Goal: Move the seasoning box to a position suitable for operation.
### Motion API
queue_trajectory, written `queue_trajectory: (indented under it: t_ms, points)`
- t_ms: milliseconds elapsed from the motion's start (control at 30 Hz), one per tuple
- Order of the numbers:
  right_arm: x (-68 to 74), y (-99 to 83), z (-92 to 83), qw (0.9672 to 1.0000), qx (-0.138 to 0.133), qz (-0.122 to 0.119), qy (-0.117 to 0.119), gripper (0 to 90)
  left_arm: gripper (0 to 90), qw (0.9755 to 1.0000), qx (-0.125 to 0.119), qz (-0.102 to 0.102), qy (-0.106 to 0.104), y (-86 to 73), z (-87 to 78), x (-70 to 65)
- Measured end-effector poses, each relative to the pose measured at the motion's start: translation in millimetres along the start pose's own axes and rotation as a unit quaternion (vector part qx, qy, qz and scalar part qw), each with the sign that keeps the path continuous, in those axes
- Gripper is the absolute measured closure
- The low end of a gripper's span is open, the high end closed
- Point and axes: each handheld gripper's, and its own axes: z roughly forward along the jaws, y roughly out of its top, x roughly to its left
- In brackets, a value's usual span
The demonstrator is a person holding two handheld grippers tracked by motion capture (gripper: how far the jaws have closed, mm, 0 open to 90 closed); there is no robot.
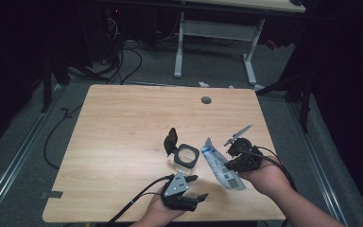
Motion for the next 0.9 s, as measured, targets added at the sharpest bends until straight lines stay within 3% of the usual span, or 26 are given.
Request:
queue_trajectory:
  t_ms: [467, 900]
  points:
    - [16.3, 12.0, -1.9, 0.9998, -0.004, -0.014, 0.009, 89.9, 27.3, 0.9997, 0.019, 0.011, -0.007, 5.1, 22.7, -3.3]
    - [31.6, 20.9, -7.4, 0.9995, -0.012, -0.025, 0.018, 89.9, 25.3, 0.9998, 0.002, 0.019, 0.000, 13.6, 25.0, -6.2]
